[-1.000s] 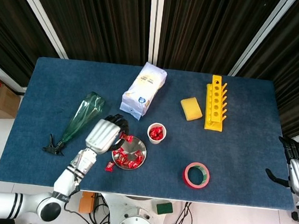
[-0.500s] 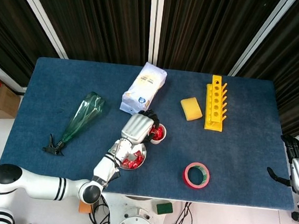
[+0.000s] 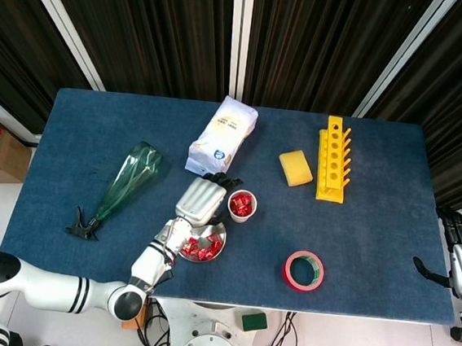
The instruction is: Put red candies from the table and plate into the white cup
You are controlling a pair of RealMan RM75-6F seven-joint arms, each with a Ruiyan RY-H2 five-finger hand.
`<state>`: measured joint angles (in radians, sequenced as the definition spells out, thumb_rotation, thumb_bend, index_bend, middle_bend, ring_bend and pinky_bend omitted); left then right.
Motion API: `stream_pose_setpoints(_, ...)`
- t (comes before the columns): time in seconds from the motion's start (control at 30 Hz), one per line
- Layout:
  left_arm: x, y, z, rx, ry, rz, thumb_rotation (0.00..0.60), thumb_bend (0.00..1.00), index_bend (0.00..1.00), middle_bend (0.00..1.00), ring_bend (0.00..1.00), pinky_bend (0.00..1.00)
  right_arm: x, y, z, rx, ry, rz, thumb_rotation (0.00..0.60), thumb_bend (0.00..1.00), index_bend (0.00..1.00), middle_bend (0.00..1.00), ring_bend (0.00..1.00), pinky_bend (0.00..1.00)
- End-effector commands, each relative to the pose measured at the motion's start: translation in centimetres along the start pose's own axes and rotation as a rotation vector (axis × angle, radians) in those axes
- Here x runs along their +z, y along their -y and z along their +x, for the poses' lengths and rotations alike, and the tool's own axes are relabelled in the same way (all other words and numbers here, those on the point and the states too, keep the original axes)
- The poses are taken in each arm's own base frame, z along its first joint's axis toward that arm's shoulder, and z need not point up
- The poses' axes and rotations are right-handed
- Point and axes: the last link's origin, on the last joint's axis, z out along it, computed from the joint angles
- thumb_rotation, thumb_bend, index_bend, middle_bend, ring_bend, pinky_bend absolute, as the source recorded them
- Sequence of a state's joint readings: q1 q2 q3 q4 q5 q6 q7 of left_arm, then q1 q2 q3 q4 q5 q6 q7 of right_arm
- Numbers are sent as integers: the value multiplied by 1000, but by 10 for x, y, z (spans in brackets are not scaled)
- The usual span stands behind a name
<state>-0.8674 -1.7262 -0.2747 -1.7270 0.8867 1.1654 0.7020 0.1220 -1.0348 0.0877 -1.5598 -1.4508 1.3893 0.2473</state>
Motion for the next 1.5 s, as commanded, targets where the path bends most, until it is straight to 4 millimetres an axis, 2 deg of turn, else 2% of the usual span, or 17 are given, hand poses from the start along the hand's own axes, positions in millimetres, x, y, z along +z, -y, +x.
stream_pose_setpoints(0.03, -38, 31, -4, -6, 7, 69, 600, 300, 367, 301, 183, 278, -1, -1, 1, 3, -2, -4, 600, 222, 0, 0, 0, 0)
stream_pose_setpoints(0.1, -60, 50, -10, -50, 33, 112, 600, 299, 382, 306, 183, 279, -1, -2, 2, 7, -4, -9, 600, 222, 0, 0, 0, 0)
stream_pose_setpoints(0.2, -87, 67, -18, -87, 62, 132, 600, 299, 391, 310, 183, 279, 0, -2, 2, 8, 2, -15, 600, 222, 0, 0, 0, 0)
stream_pose_setpoints(0.33, -115, 75, -28, -78, 76, 110, 600, 299, 405, 311, 183, 280, 0, -1, 1, 5, 8, -16, 600, 223, 0, 0, 0, 0)
stream_pose_setpoints(0.53, -140, 75, -41, -68, 100, 97, 600, 297, 413, 295, 183, 270, 0, 0, 0, 9, 3, -14, 600, 220, 0, 0, 0, 0)
stream_pose_setpoints(0.63, -145, 74, -49, -61, 114, 94, 600, 294, 412, 293, 184, 268, 0, 0, 0, 6, 8, -15, 600, 221, 0, 0, 0, 0)
stream_pose_setpoints(0.87, -142, 76, -68, -22, 108, 64, 600, 293, 418, 293, 183, 267, 0, 0, -1, 5, 14, -15, 600, 221, 0, 0, 0, 0)
stream_pose_setpoints(1.0, -142, 75, -78, 0, 117, 64, 600, 293, 381, 292, 181, 267, 0, 0, -1, 4, 15, -16, 600, 221, 0, 0, 0, 0)
stream_pose_setpoints(1.33, -146, 77, -82, -6, 126, 75, 600, 283, 356, 284, 172, 265, 1, 0, -3, -4, 26, -18, 600, 221, 0, 0, 0, 0)
stream_pose_setpoints(1.5, -146, 79, -85, -11, 130, 84, 600, 282, 380, 284, 172, 265, 0, 1, -3, -6, 25, -17, 600, 221, 0, 0, 0, 0)
